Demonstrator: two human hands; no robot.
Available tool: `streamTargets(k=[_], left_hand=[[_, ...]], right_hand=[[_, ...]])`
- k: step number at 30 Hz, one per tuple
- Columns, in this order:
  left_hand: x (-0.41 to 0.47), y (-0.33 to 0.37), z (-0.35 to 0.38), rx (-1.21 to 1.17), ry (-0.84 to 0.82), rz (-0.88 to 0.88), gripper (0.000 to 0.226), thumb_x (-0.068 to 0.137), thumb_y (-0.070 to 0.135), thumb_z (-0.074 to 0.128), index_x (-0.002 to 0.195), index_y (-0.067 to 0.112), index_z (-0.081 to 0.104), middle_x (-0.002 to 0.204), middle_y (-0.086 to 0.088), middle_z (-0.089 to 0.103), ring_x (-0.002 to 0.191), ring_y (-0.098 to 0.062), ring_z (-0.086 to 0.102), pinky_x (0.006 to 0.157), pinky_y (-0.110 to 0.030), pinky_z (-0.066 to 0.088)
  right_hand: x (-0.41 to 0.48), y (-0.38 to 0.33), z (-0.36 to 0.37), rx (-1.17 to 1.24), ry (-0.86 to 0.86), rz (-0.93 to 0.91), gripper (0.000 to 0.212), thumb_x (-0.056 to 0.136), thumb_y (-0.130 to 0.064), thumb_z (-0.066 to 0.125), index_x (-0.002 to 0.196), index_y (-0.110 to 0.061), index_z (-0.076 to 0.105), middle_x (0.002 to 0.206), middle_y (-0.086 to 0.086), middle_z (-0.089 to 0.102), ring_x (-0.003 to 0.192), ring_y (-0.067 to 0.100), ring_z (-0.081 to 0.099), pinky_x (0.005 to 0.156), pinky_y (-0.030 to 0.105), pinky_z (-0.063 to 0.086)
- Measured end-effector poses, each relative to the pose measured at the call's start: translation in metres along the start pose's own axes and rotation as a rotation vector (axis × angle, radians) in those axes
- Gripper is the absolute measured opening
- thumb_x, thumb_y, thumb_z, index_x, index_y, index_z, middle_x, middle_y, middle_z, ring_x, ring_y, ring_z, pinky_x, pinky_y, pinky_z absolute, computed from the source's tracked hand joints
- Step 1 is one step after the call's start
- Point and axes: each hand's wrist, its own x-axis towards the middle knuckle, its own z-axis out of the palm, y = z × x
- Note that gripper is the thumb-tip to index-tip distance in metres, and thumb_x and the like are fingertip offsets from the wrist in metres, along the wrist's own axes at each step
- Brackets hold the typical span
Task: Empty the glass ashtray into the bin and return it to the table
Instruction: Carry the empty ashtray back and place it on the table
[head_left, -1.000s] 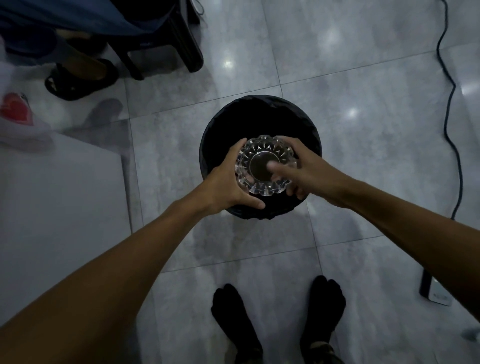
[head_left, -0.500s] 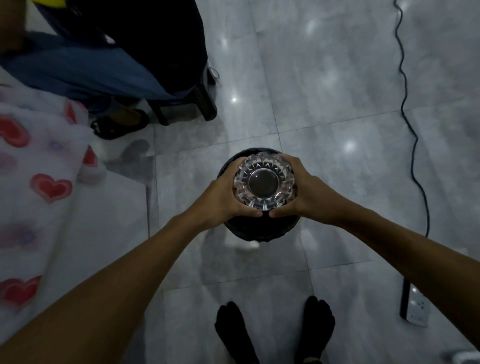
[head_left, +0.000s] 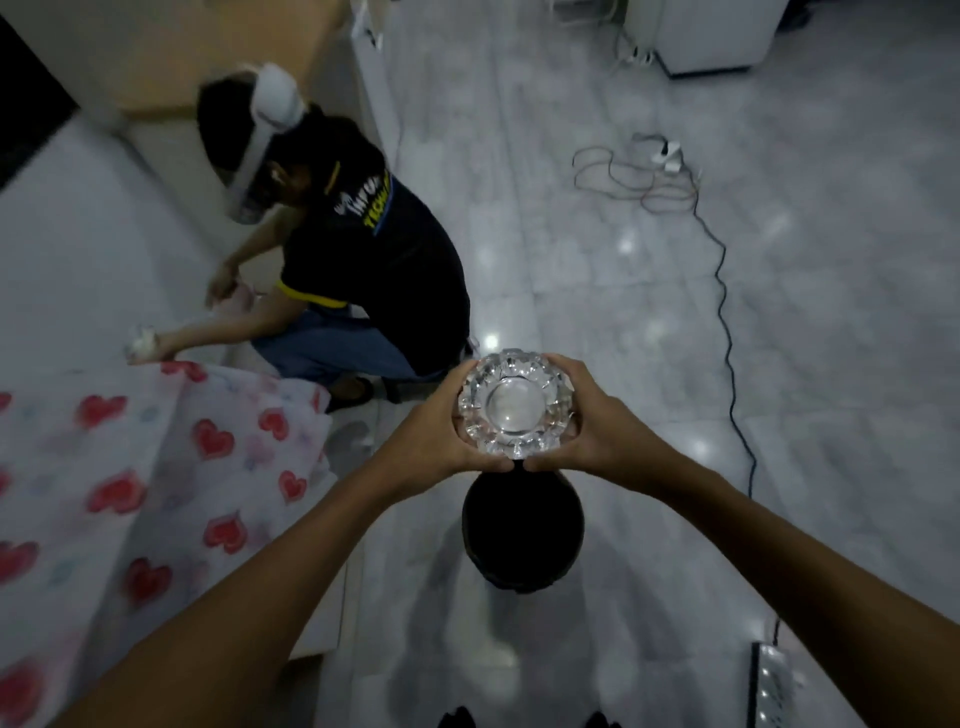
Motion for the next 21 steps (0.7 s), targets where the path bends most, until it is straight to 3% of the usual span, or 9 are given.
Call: streamTargets(k=[5,11,17,21], left_hand=[[-0.051,0.085,-0.048,-0.008,0.082,0.066,0.116,0.07,0.002,0.101,0.165,0.025,0.038,0.15,0.01,0.063,0.135,-0.002,0.065,0.114,-0.033,0.056],[-0.132,0.143,-0.093,-0.012,0.237,0.1,0.11,0.072,0.0,0.099,0.162,0.023,0.04,0.145,0.015,0.064,0.128,0.005,0.067,0.102,-0.017,0.057],[-0.212,0.156,-0.131,0.013,0.465,0.089,0.106,0.071,0.012,0.102,0.157,0.034,0.045,0.142,0.016,0.069,0.127,0.002,0.069,0.101,-0.019,0.059],[-0.274,0.148,-0.156,0.011,0.643,-0.014,0.115,0.063,0.036,0.106,0.159,0.039,0.042,0.144,0.015,0.068,0.129,-0.003,0.069,0.106,-0.032,0.061]], right_hand=[[-0.02,-0.1,-0.024,0.015,-0.011,-0.104,0.11,0.065,-0.034,0.099,0.148,-0.047,0.029,0.132,-0.018,0.064,0.114,0.004,0.069,0.099,0.036,0.058],[-0.035,-0.189,-0.012,0.05,-0.077,-0.218,0.112,0.066,-0.024,0.1,0.152,-0.036,0.03,0.134,-0.008,0.065,0.116,0.006,0.07,0.097,0.03,0.059],[-0.021,-0.256,0.029,0.033,-0.255,-0.361,0.112,0.066,-0.021,0.1,0.153,-0.031,0.031,0.14,-0.011,0.062,0.123,0.003,0.065,0.099,0.028,0.057],[-0.007,-0.302,0.077,0.007,-0.403,-0.462,0.107,0.066,-0.022,0.099,0.15,-0.034,0.034,0.139,-0.015,0.059,0.122,-0.007,0.062,0.098,0.017,0.052]])
